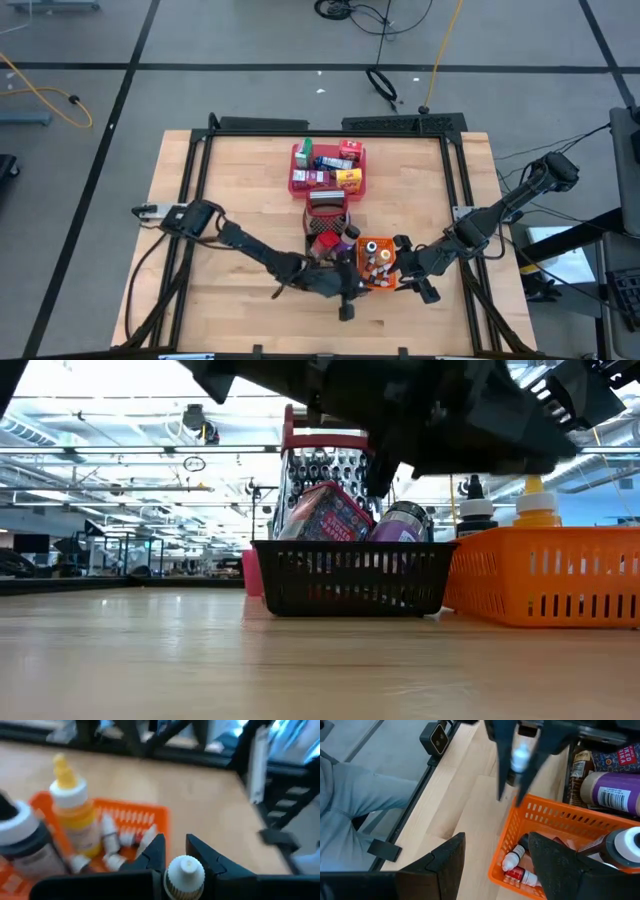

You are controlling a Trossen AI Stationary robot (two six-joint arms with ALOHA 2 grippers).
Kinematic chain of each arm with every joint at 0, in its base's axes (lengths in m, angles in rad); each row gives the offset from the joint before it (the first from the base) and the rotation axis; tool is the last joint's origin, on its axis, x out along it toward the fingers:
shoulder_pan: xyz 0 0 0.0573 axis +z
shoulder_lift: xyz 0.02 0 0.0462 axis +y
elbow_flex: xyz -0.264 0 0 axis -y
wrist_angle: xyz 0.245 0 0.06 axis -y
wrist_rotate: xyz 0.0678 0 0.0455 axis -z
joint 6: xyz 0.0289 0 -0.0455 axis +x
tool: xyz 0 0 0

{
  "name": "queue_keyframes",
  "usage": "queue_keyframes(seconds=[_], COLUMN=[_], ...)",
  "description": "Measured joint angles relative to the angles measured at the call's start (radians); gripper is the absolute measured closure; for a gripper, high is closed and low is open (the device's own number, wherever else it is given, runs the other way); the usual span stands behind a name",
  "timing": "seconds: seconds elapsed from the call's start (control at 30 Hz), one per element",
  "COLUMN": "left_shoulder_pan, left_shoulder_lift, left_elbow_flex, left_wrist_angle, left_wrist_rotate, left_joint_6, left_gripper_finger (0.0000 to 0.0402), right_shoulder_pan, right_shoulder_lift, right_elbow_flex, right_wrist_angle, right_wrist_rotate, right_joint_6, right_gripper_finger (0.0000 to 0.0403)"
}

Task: Pick & Place Kitchen Items
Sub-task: Put the brown food coloring bottle into the orange bin

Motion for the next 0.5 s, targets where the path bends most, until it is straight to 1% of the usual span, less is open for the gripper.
queue_keyframes(seconds=[0.07, 0.17, 0.23, 0.3, 0.5], left_shoulder_pan=[0.011, 0.027, 0.035, 0.042, 0.056], left_shoulder_lift=[0.001, 0.0, 0.0, 0.0, 0.0], left_elbow_flex=[0.025, 0.03, 0.03, 0.03, 0.03], left_wrist_angle=[-0.061, -0.034, -0.023, -0.022, -0.023], left_wrist_rotate=[-0.019, -0.053, -0.063, -0.063, -0.062], left_joint_6=[-0.009, -0.013, -0.012, -0.009, -0.02], left_gripper_finger=[0.0355, 0.0348, 0.0352, 0.0357, 0.0355], right_shoulder_pan=[0.0, 0.0, 0.0, 0.0, 0.0], right_shoulder_lift=[0.0, 0.0, 0.0, 0.0, 0.0], right_elbow_flex=[0.0, 0.0, 0.0, 0.0, 0.0], right_wrist_angle=[0.0, 0.0, 0.0, 0.0, 0.0], right_wrist_rotate=[0.0, -0.001, -0.001, -0.001, -0.001], right_joint_6=[0.0, -0.004, -0.01, -0.011, -0.023], right_gripper_finger=[0.0193, 0.0193, 0.0193, 0.0193, 0.0193])
